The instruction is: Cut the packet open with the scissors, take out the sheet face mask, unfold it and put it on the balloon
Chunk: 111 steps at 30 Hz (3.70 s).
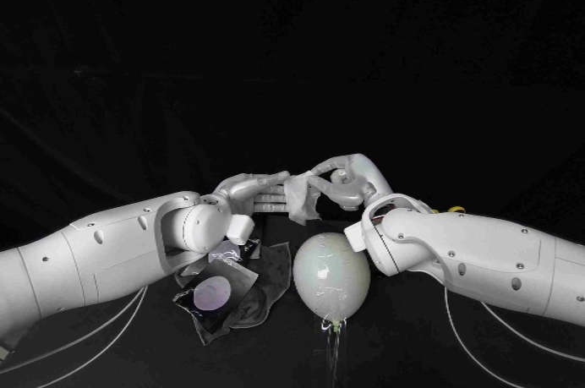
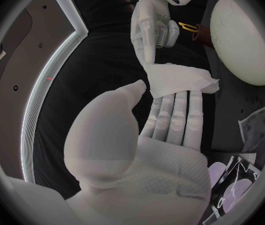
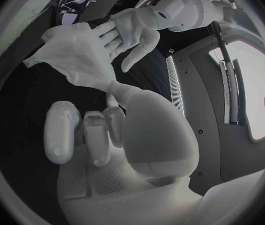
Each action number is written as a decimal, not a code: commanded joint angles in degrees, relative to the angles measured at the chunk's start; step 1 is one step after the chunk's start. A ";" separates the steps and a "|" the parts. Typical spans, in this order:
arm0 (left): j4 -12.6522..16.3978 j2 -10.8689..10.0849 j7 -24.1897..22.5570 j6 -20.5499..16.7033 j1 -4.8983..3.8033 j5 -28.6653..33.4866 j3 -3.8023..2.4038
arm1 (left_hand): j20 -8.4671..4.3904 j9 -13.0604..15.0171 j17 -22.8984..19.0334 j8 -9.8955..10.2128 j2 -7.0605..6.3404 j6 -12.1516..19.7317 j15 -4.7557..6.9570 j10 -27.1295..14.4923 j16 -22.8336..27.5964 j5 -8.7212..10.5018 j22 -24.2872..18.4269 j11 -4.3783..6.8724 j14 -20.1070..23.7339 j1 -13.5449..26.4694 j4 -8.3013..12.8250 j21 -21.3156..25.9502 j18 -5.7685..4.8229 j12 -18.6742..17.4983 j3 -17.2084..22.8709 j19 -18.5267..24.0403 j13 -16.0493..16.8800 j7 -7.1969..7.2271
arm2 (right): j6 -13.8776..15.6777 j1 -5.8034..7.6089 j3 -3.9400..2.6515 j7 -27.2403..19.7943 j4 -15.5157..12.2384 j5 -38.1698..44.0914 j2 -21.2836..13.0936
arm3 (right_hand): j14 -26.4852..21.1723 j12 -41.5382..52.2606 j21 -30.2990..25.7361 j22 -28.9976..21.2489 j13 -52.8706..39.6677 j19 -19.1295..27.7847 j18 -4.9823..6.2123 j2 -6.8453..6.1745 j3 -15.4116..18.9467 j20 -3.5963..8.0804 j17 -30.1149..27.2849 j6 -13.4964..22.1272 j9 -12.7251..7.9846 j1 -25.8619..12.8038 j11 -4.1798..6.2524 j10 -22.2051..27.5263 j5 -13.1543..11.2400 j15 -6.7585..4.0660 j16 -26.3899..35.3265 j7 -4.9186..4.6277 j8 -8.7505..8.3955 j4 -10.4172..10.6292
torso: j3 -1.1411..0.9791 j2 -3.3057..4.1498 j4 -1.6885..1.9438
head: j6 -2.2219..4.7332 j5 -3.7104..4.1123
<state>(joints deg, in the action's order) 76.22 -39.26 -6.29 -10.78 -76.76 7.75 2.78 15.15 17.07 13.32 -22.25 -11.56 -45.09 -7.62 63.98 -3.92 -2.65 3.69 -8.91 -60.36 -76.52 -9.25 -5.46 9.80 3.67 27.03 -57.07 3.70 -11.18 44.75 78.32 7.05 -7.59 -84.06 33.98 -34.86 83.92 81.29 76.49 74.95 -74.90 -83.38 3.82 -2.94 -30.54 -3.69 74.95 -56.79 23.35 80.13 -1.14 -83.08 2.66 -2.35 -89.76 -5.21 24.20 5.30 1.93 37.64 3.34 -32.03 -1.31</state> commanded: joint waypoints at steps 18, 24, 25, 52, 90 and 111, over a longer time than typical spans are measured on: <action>-1.42 0.92 -0.54 2.74 0.06 -0.39 0.86 | 1.44 -0.54 -0.47 1.29 0.22 -0.88 -0.52 -1.38 0.08 -0.15 0.14 -0.60 2.78 1.04 -2.52 1.61 0.05 -0.02 -3.52 5.29 -0.06 -0.67 | 0.40 0.66 -0.33 -1.07 -0.27 0.01 0.28 | 6.08 0.28 0.38 11.27 -8.12 -0.16 -0.96 0.64 -0.46 0.20 15.05 -0.18 3.39 -0.12 0.60 -2.12 0.14 -0.46 -0.24 0.36 1.45 -0.12 | -0.01 -0.01 0.02 | 0.48 0.08; -1.80 1.32 -0.28 4.30 0.37 -0.31 1.30 | 1.50 -0.77 -0.70 2.06 0.41 0.20 -1.00 -3.18 0.05 -0.14 0.19 -1.25 3.95 3.99 -6.48 1.53 -0.34 0.06 -7.66 6.59 -0.03 -1.44 | 0.40 0.84 -0.39 -1.08 0.01 0.01 0.68 | 6.08 0.28 0.38 11.27 -8.12 -0.16 -0.96 0.64 -0.46 0.20 15.05 -0.18 3.39 -0.12 0.60 -2.12 0.14 -0.46 -0.24 0.36 1.45 -0.12 | 0.05 0.02 0.00 | 0.90 0.15; -1.84 1.37 -0.22 4.47 0.40 -0.30 1.37 | 1.50 -0.75 -0.73 2.05 0.46 0.17 -1.07 -3.35 0.06 -0.13 0.18 -1.28 4.11 4.09 -6.81 1.54 -0.40 0.05 -8.09 6.76 -0.03 -1.53 | 0.41 0.86 -0.40 -1.08 0.04 0.01 0.72 | 6.08 0.28 0.38 11.27 -8.12 -0.16 -0.96 0.64 -0.46 0.20 15.05 -0.18 3.39 -0.12 0.60 -2.12 0.14 -0.46 -0.24 0.36 1.45 -0.12 | 0.06 0.04 0.00 | 0.92 0.15; -1.92 1.89 -0.75 7.50 1.48 -4.41 2.22 | 1.47 -0.21 -0.62 0.81 1.56 -3.59 -1.24 -4.86 -1.43 -0.16 0.25 -0.95 6.53 -6.17 -4.86 1.31 -1.36 1.55 -13.41 8.60 0.17 -0.35 | 1.31 0.98 -0.62 -1.34 1.23 -0.13 1.74 | 6.08 0.24 0.40 11.28 -8.10 -0.17 -0.96 0.59 -0.66 0.21 15.05 -0.12 3.45 -0.28 0.62 -2.11 0.13 -0.48 -0.24 0.37 1.58 -0.23 | -0.02 0.01 0.00 | 0.92 0.23; -1.94 1.76 -6.96 0.22 1.62 -5.02 2.18 | 1.31 2.69 4.79 -2.86 8.68 -11.44 2.57 3.73 -12.23 -0.16 0.90 3.63 1.97 -13.83 0.87 -1.07 0.23 11.88 -5.67 5.59 4.45 3.04 | 1.20 1.07 -0.63 -0.80 2.08 -0.13 1.07 | 6.08 0.24 0.40 11.28 -8.10 -0.17 -0.96 0.59 -0.66 0.21 15.05 -0.12 3.45 -0.28 0.62 -2.11 0.13 -0.48 -0.24 0.37 1.58 -0.23 | -0.02 0.04 0.02 | 0.61 0.20; -1.80 1.18 -6.43 2.32 1.63 -6.64 2.18 | 1.28 4.74 6.15 -4.15 8.25 -10.91 2.80 3.04 -14.55 -0.09 0.82 3.91 2.74 -12.39 1.48 -1.31 0.29 13.96 -5.60 5.38 5.82 3.38 | -1.98 1.19 -0.61 1.23 3.28 0.47 1.10 | 6.08 0.23 0.42 11.28 -8.11 -0.18 -0.96 0.48 -0.94 0.23 15.05 -0.02 3.55 -0.54 0.63 -2.13 0.13 -0.49 -0.24 0.38 1.77 -0.40 | -0.02 0.03 0.02 | 0.50 0.22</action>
<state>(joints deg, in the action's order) 74.24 -38.20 -11.97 -9.59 -75.10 1.62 5.03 16.38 17.68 19.41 -26.20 -3.27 -56.25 -4.74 67.34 -18.23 -2.63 4.51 -5.13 -57.94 -89.46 -7.98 -6.56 9.71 17.47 21.53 -51.21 9.44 -8.08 45.05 79.44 6.49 -7.28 -80.71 33.54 -33.82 83.91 81.31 76.64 74.94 -74.95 -83.35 3.81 -3.12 -31.25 -3.50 74.95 -56.53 23.34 79.50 -1.04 -82.98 2.64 -2.33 -89.80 -4.91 24.87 4.91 1.92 37.66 3.34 -31.57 -1.12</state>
